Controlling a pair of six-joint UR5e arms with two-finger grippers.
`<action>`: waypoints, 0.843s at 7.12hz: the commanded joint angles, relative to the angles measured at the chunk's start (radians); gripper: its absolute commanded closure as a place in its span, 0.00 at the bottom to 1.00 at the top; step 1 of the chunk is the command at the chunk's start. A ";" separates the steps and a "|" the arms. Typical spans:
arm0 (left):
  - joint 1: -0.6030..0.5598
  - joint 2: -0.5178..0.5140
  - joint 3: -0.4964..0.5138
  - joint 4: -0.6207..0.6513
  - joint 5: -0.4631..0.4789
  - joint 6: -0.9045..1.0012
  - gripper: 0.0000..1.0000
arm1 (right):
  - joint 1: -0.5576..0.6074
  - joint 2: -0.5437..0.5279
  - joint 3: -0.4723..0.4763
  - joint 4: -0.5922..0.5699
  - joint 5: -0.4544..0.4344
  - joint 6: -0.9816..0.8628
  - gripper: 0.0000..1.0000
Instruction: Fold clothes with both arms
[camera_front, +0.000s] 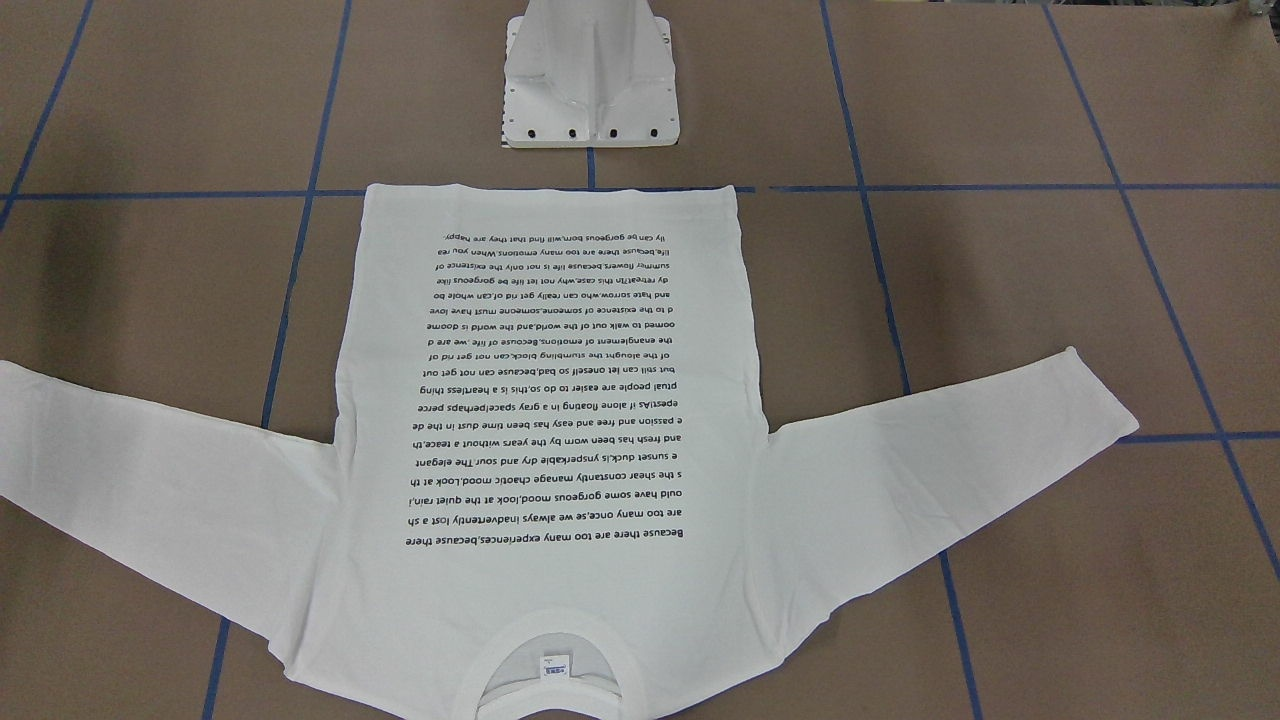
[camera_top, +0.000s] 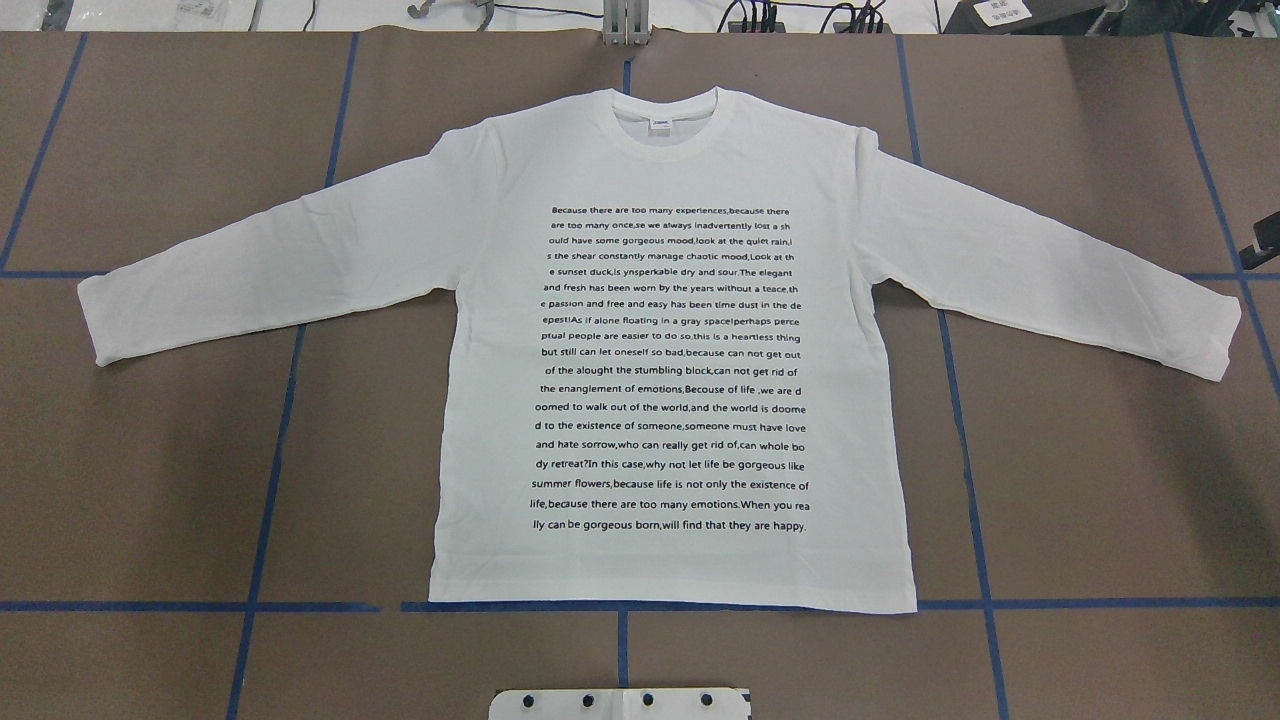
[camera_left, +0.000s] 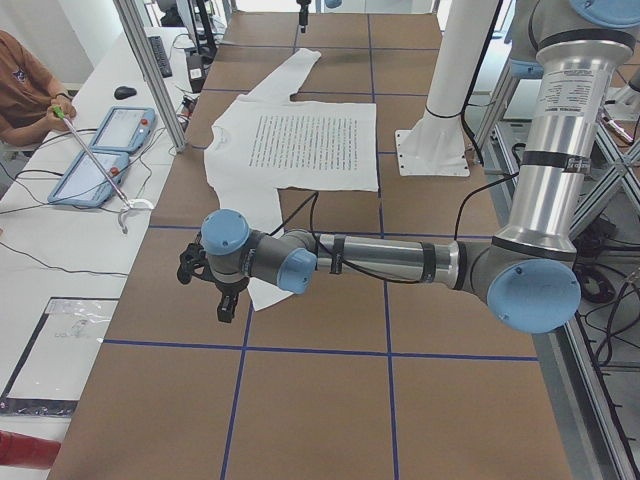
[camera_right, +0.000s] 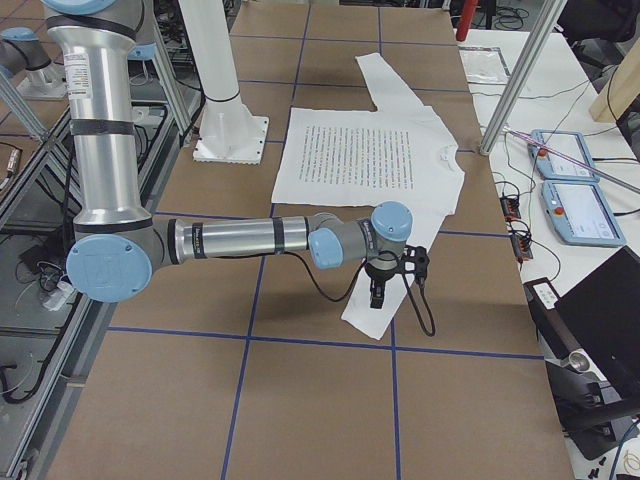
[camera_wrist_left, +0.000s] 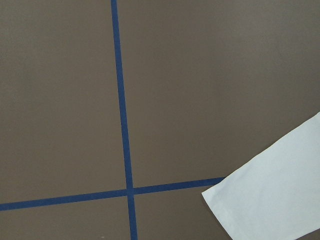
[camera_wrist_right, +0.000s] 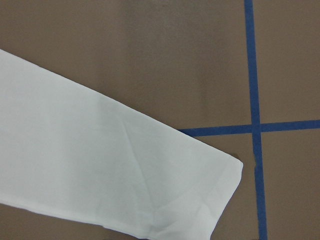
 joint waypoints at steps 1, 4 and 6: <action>0.001 0.001 0.011 -0.042 -0.002 -0.003 0.00 | -0.005 0.021 -0.131 0.101 0.000 0.084 0.15; 0.001 0.001 0.010 -0.045 -0.002 0.000 0.00 | -0.044 0.088 -0.321 0.210 0.000 0.089 0.23; 0.001 0.000 0.010 -0.047 -0.002 0.000 0.00 | -0.054 0.099 -0.372 0.227 0.000 0.089 0.23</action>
